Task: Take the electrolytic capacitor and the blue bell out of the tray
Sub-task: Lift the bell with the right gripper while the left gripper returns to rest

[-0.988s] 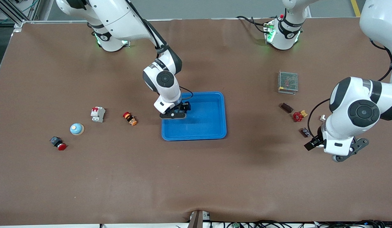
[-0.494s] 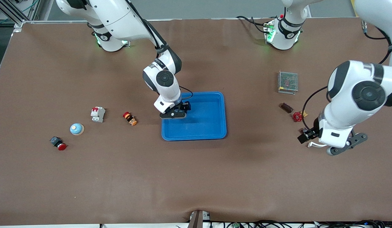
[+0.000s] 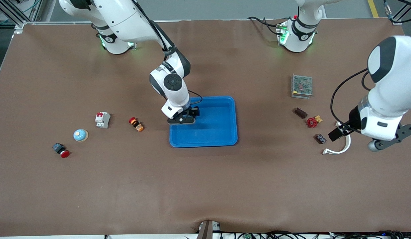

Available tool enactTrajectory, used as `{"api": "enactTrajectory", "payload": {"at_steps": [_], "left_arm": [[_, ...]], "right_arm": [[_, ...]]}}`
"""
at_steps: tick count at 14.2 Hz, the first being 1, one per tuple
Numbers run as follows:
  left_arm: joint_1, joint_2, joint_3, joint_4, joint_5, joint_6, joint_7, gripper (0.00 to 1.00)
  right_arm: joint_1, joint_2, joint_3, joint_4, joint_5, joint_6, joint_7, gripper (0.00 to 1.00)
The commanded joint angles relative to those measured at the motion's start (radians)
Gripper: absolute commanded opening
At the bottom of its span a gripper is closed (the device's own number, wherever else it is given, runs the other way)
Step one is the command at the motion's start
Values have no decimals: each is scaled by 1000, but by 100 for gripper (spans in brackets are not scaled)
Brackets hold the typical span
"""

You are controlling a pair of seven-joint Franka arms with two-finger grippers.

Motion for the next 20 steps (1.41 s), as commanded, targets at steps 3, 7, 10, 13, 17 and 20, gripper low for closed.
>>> {"api": "enactTrajectory", "payload": {"at_steps": [3, 7, 10, 13, 17, 20], "left_arm": [[-83, -128, 124, -40, -38, -54, 177, 100], [-112, -195, 193, -41, -99, -136, 288, 100], [-155, -244, 249, -43, -111, -192, 301, 100], [-160, -281, 249, -44, -111, -258, 303, 100], [-156, -301, 250, -46, -110, -320, 315, 100], [-158, -320, 250, -47, -113, -344, 404, 100]], "right_arm": [[17, -5, -8, -5, -15, 12, 48, 47], [17, -14, -8, 4, -15, -2, 45, 46], [14, -38, -7, 27, -15, -37, 40, 46], [-6, -80, -8, 99, -15, -188, 22, 46], [-87, -109, -5, 236, -9, -397, -165, 46], [-140, -126, -7, 299, -9, -483, -311, 46]]}}
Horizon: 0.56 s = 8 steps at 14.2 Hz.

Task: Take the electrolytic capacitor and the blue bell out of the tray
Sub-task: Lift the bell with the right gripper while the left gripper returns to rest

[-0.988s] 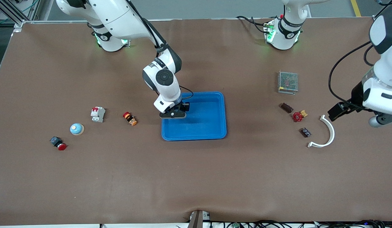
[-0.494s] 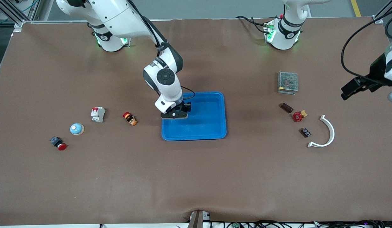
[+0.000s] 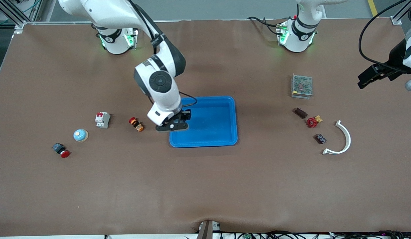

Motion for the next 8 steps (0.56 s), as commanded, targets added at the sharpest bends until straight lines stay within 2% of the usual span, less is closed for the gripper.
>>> {"api": "enactTrajectory", "payload": {"at_steps": [1, 4, 8], "left_arm": [[-11, -55, 16, -29, -23, -17, 85, 100], [-33, -82, 18, -49, -43, -17, 118, 100], [-44, -87, 18, -53, -43, -21, 150, 100]], "right_arm": [[-66, -18, 13, 45, -11, -75, -162, 46], [-192, -55, 11, 48, -13, -119, -500, 46], [-304, -64, 8, 45, -26, -121, -768, 46]]}}
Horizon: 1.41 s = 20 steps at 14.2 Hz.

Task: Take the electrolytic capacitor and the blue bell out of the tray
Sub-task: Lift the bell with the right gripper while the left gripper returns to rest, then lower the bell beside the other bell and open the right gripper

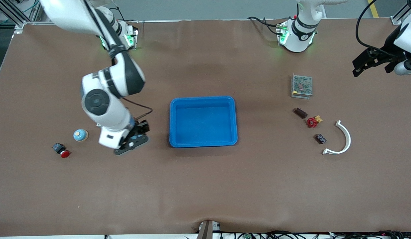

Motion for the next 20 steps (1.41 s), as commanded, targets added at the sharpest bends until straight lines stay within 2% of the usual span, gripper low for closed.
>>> {"api": "enactTrajectory", "payload": {"at_steps": [1, 3, 7, 10, 20], "left_arm": [[-8, -23, 16, -25, -20, -5, 75, 100], [-8, -23, 16, -23, -22, -3, 119, 100], [-1, -14, 16, -19, -48, -3, 86, 100], [4, -7, 16, -19, -62, 2, 84, 100], [18, 9, 16, -9, -62, 17, 84, 100]], "right_arm": [[-66, -19, 12, -8, -48, -16, -147, 46], [-123, -15, 12, -11, -62, -15, -236, 46], [-223, -5, 14, -25, -62, -4, -360, 46], [-263, 4, 14, -65, -62, 19, -390, 47], [-264, 54, 15, -280, -17, 330, -373, 47]]}}
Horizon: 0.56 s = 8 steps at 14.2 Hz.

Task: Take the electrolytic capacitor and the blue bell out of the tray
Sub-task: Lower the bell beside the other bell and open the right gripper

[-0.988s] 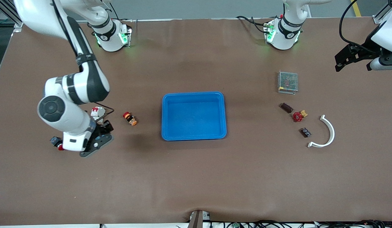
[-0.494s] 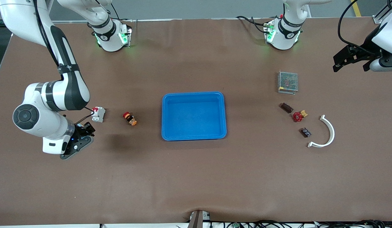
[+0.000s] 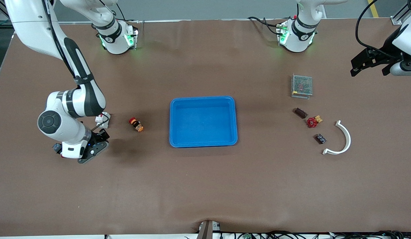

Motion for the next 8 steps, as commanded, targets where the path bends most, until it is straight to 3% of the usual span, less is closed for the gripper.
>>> {"api": "enactTrajectory", "payload": {"at_steps": [1, 8], "left_arm": [[13, 6, 3, 7, -20, 9, 2, 100], [27, 7, 3, 7, -22, 15, 2, 100]], "right_arm": [[-5, 0, 14, -68, 21, 98, 12, 47], [1, 29, 22, -131, 53, 191, 36, 47]]}}
